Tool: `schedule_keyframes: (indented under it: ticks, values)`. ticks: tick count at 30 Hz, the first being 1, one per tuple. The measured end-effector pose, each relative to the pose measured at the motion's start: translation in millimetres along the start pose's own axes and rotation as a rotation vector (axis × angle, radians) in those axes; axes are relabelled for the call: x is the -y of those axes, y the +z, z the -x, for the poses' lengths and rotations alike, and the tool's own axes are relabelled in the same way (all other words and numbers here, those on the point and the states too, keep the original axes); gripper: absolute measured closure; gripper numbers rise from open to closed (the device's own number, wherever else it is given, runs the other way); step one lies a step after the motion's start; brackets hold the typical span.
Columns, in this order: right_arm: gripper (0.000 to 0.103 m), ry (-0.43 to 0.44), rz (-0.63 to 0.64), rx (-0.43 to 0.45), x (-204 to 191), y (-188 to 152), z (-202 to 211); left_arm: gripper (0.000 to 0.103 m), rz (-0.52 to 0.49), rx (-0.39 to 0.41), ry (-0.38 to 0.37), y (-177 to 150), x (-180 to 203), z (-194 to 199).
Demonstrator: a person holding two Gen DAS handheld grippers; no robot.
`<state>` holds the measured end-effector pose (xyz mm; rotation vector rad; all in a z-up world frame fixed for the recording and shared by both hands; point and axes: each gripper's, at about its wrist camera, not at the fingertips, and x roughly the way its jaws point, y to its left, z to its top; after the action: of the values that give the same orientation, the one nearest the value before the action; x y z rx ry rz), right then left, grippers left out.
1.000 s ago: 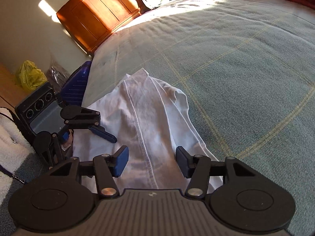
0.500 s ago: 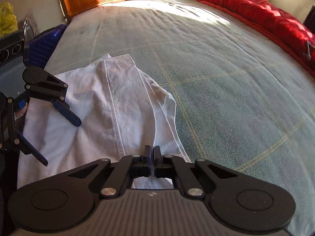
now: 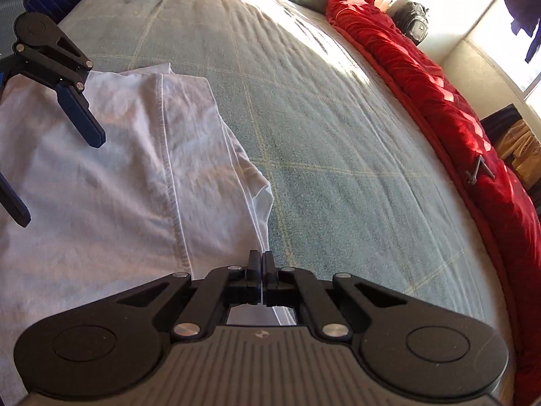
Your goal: Fold clothes
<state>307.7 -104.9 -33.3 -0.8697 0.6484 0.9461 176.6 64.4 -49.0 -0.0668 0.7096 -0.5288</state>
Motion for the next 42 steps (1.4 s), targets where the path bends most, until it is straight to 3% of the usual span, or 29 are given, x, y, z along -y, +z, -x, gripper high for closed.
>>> schedule_keyframes:
  ticks: [5, 9, 12, 15, 17, 20, 24, 27, 30, 32, 35, 39, 42]
  values:
    - [0.103, -0.005, -0.122, -0.033, 9, -6, -8, 0.025, 0.005, -0.062, 0.045, 0, -6, -17]
    - [0.083, -0.011, -0.284, 0.007, 25, -15, 27, 0.025, -0.008, -0.054, 0.063, 2, -5, -8]
    - [0.060, 0.070, -0.399, 0.052, 22, -32, 66, 0.025, -0.041, -0.026, 0.067, 3, -1, 1]
    - [0.058, 0.168, -0.523, 0.049, 8, -57, 80, 0.025, -0.044, -0.053, 0.087, 0, -3, -7]
    - [0.058, 0.185, -0.580, 0.041, -3, -77, 79, 0.025, -0.056, -0.072, 0.142, -3, -5, -12]
    - [0.059, 0.156, -0.693, 0.034, -1, -112, 72, 0.025, -0.120, -0.073, 0.224, -9, -9, -14]
    - [0.069, 0.098, -0.878, 0.109, 23, -160, 80, 0.024, -0.073, -0.085, 0.265, -7, -26, -5]
    - [0.063, 0.012, -0.983, 0.119, 37, -181, 92, 0.024, -0.045, -0.106, 0.323, -5, -33, 2]
    - [0.049, -0.022, -1.053, 0.167, 36, -189, 111, 0.026, -0.034, -0.098, 0.319, 0, -29, 12]
    - [0.043, 0.016, -1.065, 0.221, 26, -186, 119, 0.026, -0.063, -0.074, 0.264, 1, -17, 16]
    - [0.035, 0.036, -1.088, 0.212, 5, -185, 115, 0.025, -0.079, -0.084, 0.153, -1, -1, 13]
    - [0.034, 0.010, -1.155, 0.186, -18, -205, 115, 0.025, -0.075, -0.138, 0.203, -19, 1, 8]
    - [0.034, -0.093, -1.212, 0.176, -30, -221, 136, 0.025, -0.038, -0.129, 0.223, -28, -6, 24]
